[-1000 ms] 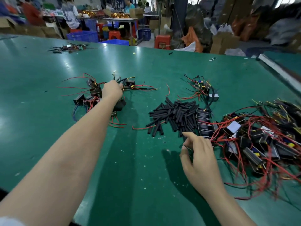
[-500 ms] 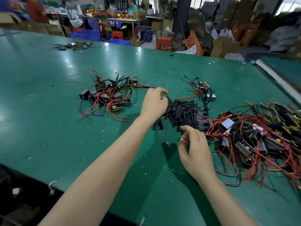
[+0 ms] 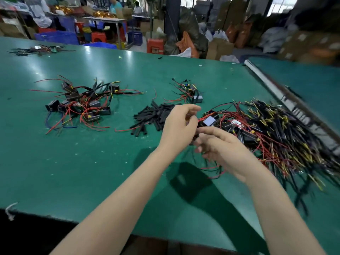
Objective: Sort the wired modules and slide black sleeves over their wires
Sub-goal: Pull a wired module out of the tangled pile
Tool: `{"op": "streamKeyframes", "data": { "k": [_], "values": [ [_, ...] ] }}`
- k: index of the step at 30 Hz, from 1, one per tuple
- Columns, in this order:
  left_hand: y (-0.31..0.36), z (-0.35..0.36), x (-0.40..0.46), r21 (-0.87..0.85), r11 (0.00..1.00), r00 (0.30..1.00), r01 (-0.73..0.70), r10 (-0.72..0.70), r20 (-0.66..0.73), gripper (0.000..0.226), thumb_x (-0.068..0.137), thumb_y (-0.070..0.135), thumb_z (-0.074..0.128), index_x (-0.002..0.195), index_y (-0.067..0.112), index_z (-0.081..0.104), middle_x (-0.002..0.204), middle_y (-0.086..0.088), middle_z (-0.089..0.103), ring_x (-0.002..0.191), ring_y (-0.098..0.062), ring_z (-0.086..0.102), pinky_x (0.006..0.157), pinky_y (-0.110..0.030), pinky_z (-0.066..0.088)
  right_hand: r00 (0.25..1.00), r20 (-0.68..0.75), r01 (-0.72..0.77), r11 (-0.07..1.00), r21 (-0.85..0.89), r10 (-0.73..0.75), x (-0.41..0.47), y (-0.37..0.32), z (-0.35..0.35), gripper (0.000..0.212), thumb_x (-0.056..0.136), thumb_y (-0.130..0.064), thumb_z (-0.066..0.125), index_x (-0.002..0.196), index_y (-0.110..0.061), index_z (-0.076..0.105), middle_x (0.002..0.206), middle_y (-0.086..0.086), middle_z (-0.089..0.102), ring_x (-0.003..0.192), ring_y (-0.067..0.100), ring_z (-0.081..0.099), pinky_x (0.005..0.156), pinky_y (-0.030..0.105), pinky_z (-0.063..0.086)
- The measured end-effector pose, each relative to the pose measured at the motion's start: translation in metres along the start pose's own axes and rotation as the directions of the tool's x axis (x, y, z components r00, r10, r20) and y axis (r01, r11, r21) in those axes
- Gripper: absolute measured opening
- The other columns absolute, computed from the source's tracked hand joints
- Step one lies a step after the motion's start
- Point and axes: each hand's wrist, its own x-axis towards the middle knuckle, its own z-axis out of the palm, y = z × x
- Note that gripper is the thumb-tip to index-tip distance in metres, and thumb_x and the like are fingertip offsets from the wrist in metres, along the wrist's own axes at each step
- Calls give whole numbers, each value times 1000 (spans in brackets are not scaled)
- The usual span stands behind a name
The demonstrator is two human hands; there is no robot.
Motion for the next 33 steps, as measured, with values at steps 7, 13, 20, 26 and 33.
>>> {"op": "streamKeyframes", "data": {
  "k": [7,13,20,26,33],
  "values": [
    [16,70,-37,313,917,963,-247,269,-28,24,80,10,59,99,19,70,110,-1,61,109,-21,53,84,-36,34,828,-434,199,911,-362,-354,-23,0,-70,21,94,-8,55,92,-27,64,80,-6,68,71,6,64,67,18,51],
    [-8,66,-42,473,821,927,-320,374,-21,15,77,12,62,82,22,73,104,7,68,118,-17,54,90,-34,27,419,-837,53,929,-365,-353,-22,35,-118,19,92,-11,52,108,-20,57,87,-9,58,86,17,55,77,6,38],
    [-18,57,-40,522,853,961,-30,169,-220,15,81,17,57,86,21,70,115,8,64,127,-13,45,94,-38,21,500,-771,15,895,-446,-393,-9,49,-104,30,88,-9,52,119,-12,52,98,0,59,93,22,54,82,34,42],
    [-15,57,-38,487,872,957,-44,177,-231,26,86,29,46,88,21,71,116,9,64,126,-11,43,94,-41,22,574,-741,27,913,-408,-348,-14,42,-101,26,90,-8,53,113,-19,50,96,-2,58,94,23,56,77,29,38],
    [-18,61,-27,473,876,944,-94,230,-238,31,90,30,41,92,20,71,105,10,68,118,-11,50,90,-43,25,807,-465,-67,725,-686,-365,9,-40,-131,10,88,-33,55,96,-35,58,77,-19,59,74,1,54,66,27,36]
  ]
}}
